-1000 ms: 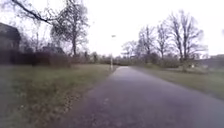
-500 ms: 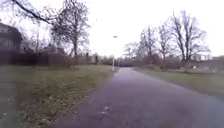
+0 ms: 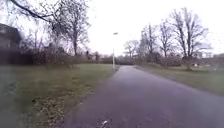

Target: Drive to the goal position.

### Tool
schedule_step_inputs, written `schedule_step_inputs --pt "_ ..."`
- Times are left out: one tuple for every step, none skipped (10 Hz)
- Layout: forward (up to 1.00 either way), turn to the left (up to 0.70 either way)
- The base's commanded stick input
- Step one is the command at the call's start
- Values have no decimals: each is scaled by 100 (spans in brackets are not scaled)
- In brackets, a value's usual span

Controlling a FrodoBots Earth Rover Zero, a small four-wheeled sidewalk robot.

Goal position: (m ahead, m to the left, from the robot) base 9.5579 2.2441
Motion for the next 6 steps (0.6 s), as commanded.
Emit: schedule_step_inputs --pt "100 -37" --pt "100 -39" --pt "100 -40" --pt "100 -40" --pt "100 -40" --pt "100 -40"
